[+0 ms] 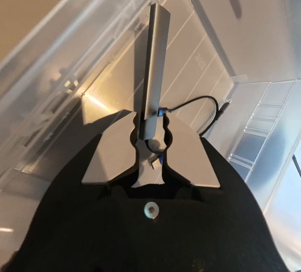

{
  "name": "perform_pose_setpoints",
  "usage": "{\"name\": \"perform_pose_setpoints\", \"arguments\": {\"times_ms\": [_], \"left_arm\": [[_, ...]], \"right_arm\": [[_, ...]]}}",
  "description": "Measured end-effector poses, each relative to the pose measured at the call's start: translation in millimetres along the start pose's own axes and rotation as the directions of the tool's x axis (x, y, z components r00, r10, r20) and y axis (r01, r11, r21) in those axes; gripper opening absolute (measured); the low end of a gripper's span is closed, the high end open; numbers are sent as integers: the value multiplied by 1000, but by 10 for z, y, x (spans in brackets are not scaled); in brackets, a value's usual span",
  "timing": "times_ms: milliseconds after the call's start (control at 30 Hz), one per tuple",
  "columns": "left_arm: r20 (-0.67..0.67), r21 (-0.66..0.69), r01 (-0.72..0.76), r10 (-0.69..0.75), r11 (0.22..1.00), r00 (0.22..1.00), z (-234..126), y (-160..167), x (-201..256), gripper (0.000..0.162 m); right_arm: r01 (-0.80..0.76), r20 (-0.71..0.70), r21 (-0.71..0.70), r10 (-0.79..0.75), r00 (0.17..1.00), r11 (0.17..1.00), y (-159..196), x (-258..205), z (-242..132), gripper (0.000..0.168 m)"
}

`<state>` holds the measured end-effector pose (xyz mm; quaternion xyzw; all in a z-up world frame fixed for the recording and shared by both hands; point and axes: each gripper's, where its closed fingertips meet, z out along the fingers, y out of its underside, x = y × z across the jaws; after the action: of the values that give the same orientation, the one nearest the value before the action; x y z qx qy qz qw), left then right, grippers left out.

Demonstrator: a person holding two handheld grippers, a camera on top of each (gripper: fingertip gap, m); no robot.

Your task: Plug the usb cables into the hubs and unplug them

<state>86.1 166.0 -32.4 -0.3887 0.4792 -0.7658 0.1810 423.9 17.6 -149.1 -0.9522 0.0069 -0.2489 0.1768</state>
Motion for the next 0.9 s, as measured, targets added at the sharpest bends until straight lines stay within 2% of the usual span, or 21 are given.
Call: {"name": "perform_pose_setpoints", "arguments": {"times_ms": [167,267,367,467,600,700,800,900], "left_arm": [[14,13,2,-2,1000,1000,-35,-29,-27,20],[17,15,0,-1,1000,1000,-40,-37,-32,20],[23,12,-7,7,1000,1000,-37,-34,-34,20],[39,12,-23,23,1000,999,-29,-34,-42,20],[91,8,-95,93,995,991,-26,-48,-60,20],[126,9,-168,166,986,978,-33,-96,-35,21],[169,-2,-248,245,969,955,-51,-165,-3,22],[253,-42,-347,346,937,903,-116,-239,-1,24]], "right_arm": [[-38,-19,29,39,999,999,14,160,-211,54],[-85,-90,96,94,992,992,-11,373,-471,57],[-143,-144,296,192,971,945,-213,571,-931,52],[-147,-79,547,226,971,824,-596,479,-1536,47],[-100,54,717,88,995,690,-1143,-143,-2104,44],[-53,126,776,-72,989,628,-1546,-824,-2224,44],[-42,195,800,-193,962,599,-1899,-1534,-2024,43],[-105,292,785,-215,932,610,-2136,-2114,-1611,43]]}}
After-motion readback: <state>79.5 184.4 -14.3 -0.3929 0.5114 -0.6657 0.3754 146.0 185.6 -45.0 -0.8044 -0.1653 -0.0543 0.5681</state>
